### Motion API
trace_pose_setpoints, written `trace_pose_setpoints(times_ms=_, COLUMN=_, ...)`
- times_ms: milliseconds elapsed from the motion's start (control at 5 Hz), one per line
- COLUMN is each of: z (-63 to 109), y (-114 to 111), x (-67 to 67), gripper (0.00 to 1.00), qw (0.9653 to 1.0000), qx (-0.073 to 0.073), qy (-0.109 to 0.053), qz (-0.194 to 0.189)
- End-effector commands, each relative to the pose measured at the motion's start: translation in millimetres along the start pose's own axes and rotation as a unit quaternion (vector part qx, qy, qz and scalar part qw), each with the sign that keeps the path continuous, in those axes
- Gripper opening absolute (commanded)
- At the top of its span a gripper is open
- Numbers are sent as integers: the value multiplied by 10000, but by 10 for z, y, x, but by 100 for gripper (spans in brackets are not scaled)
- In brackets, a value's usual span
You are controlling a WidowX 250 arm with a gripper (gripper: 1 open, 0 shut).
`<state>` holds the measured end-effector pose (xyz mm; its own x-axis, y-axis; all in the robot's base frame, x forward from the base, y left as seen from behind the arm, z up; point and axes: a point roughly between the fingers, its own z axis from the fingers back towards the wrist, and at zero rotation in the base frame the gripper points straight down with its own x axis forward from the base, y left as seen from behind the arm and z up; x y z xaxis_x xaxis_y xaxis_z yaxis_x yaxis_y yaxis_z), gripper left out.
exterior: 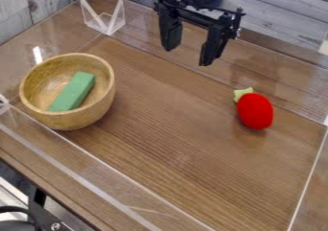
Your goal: Remove the green block from the brown bowl and put it on the table
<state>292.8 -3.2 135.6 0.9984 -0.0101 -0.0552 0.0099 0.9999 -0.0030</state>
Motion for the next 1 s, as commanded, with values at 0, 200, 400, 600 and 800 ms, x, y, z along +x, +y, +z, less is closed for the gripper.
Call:
trace_pose_setpoints(times_ms=0, z=-89, y=64, x=-63, gripper=100, qw=9999, qx=-22, qy=97, qz=50)
trace_pose_setpoints(times_ms=200, z=-120, y=266, x=-206, gripper=100, qw=9997, qx=-62, qy=60, qz=211)
trace_pose_setpoints(times_ms=400, z=-121, y=619, x=-434, gripper=100, qw=9991, qx=-89, qy=-106, qz=411)
trace_pose_setpoints(times_ms=600, z=-138, y=991, x=-626, gripper=100, qw=9979, qx=-162, qy=-307, qz=548)
trace_pose_setpoints(times_ms=800, z=-170, y=1309, x=-782, gripper=100, qw=9967, qx=-243, qy=-492, qz=607)
